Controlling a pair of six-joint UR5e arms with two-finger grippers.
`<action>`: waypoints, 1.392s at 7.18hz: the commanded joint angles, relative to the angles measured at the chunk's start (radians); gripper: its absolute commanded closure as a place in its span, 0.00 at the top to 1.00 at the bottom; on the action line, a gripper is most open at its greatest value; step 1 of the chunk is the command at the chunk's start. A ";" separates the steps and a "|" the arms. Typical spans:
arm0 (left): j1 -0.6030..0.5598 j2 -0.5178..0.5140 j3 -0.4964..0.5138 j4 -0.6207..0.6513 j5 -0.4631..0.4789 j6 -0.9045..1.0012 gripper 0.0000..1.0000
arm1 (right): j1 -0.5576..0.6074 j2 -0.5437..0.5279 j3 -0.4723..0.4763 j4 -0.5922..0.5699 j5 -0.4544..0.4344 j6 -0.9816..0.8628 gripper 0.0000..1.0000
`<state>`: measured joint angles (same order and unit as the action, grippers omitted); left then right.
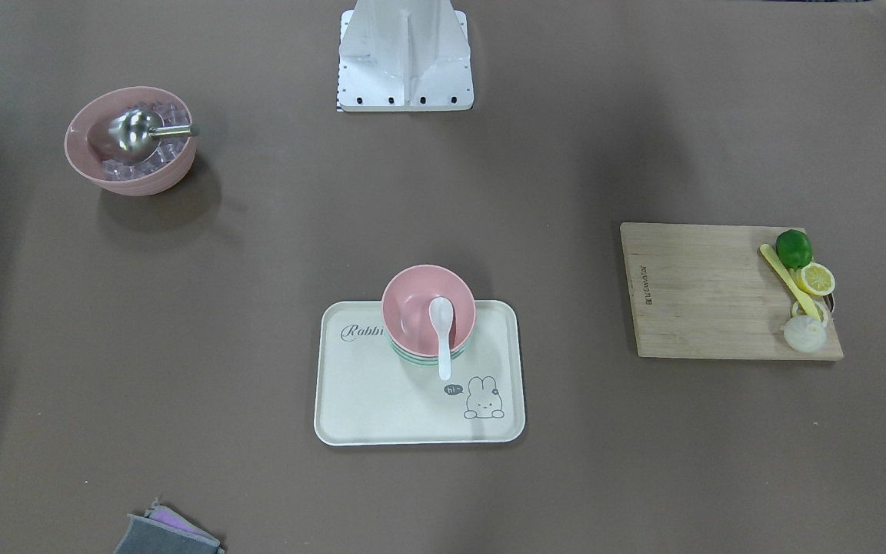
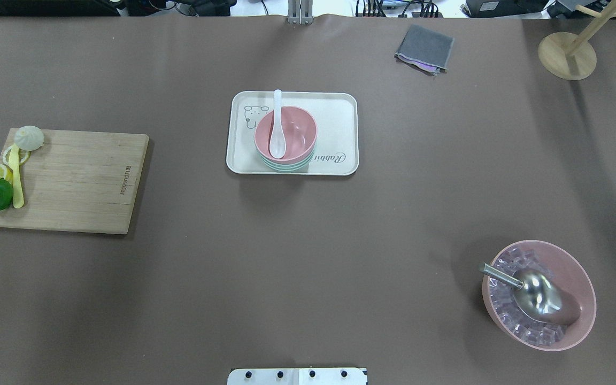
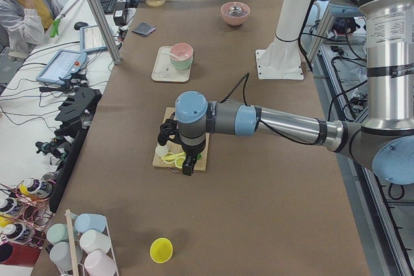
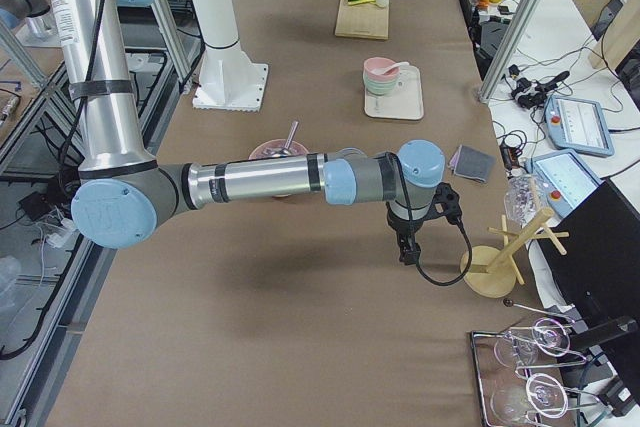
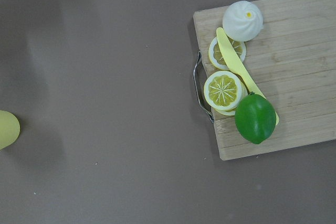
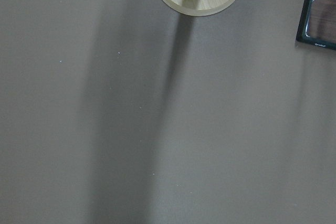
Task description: Stack pink bowl on green and place spoon
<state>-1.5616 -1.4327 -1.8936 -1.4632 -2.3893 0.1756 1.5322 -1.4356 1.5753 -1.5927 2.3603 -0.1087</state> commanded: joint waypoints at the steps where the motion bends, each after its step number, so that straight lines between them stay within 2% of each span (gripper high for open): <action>1: -0.023 0.001 0.002 0.001 -0.046 0.002 0.98 | 0.000 -0.026 -0.001 0.011 -0.001 0.000 1.00; 3: -0.172 0.001 0.031 0.000 -0.083 0.002 0.98 | -0.001 -0.034 -0.009 0.008 0.005 0.009 1.00; 6: -0.187 0.000 0.074 -0.006 -0.073 0.004 0.98 | -0.014 -0.043 0.001 0.011 0.010 0.010 1.00; 10: -0.190 0.000 0.071 -0.006 -0.074 0.002 0.98 | -0.014 -0.039 0.002 0.013 0.004 0.010 1.00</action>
<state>-1.7524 -1.4315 -1.8220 -1.4689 -2.4648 0.1787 1.5187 -1.4766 1.5759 -1.5812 2.3643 -0.0983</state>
